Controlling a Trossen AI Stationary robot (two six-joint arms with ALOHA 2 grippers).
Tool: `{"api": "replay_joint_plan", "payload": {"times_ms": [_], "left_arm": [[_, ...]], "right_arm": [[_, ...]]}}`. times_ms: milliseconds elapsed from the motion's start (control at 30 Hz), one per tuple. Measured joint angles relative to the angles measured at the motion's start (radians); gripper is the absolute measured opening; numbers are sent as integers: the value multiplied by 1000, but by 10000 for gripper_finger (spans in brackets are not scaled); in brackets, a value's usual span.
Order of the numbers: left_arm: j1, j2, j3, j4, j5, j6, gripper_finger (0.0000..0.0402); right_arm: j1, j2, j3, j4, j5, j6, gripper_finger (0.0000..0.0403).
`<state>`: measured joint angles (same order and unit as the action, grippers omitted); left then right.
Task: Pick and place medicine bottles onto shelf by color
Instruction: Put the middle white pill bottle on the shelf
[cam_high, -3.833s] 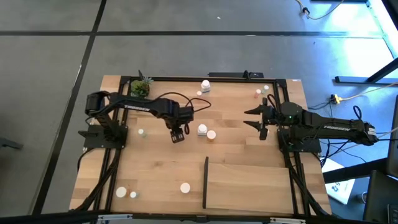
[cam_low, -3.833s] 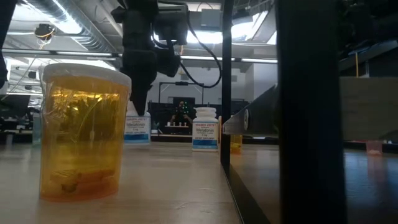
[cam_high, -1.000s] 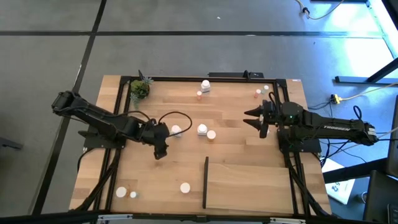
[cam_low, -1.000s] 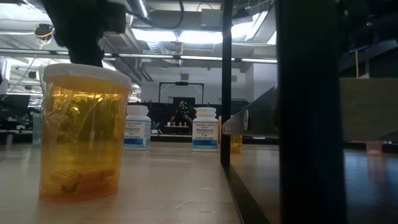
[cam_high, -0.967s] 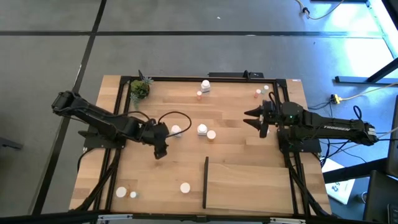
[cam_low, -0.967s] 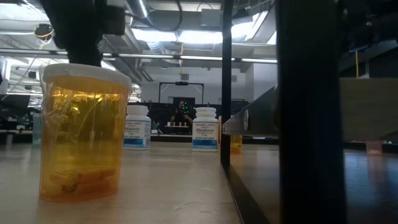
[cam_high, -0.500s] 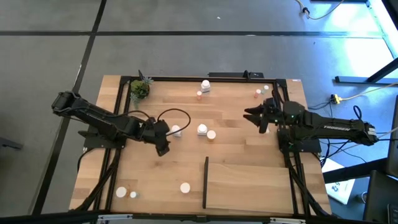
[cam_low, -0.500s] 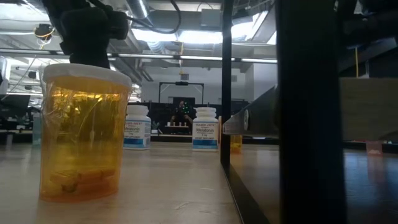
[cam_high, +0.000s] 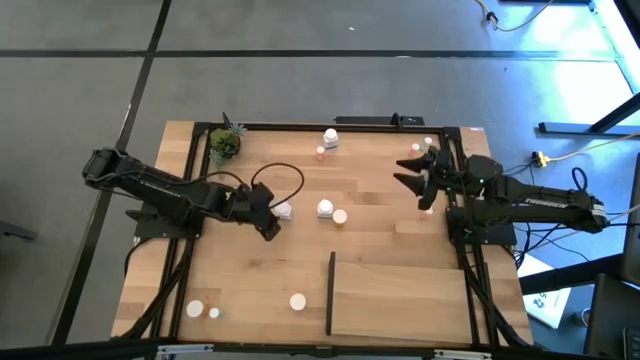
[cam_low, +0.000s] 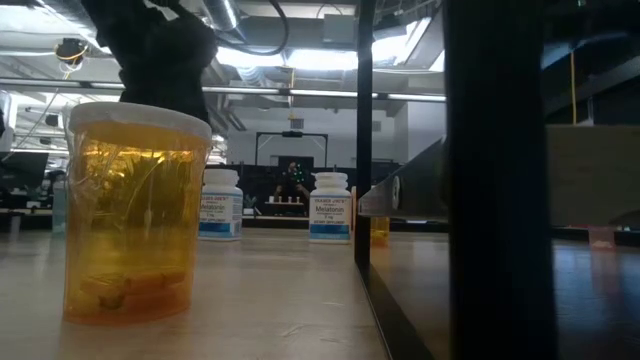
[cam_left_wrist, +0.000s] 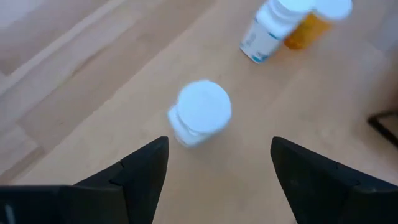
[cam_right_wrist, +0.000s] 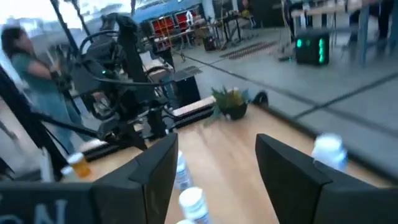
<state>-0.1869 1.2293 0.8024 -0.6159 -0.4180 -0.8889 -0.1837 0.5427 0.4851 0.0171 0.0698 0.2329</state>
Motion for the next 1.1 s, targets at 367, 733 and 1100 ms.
{"api": "replay_joint_plan", "payload": {"times_ms": [367,733,1100], "left_arm": [[52,0,0,3,-64,-36,277],[41,0,0,3,-60,80,277],[42,0,0,-1,-63,148,277]], "right_arm": [[-37,358,513,-575,-18,-163,217],[-55,800,894,-816,-270,-349,217],[-56,1115,1066,-939,-291,-418,217]]}}
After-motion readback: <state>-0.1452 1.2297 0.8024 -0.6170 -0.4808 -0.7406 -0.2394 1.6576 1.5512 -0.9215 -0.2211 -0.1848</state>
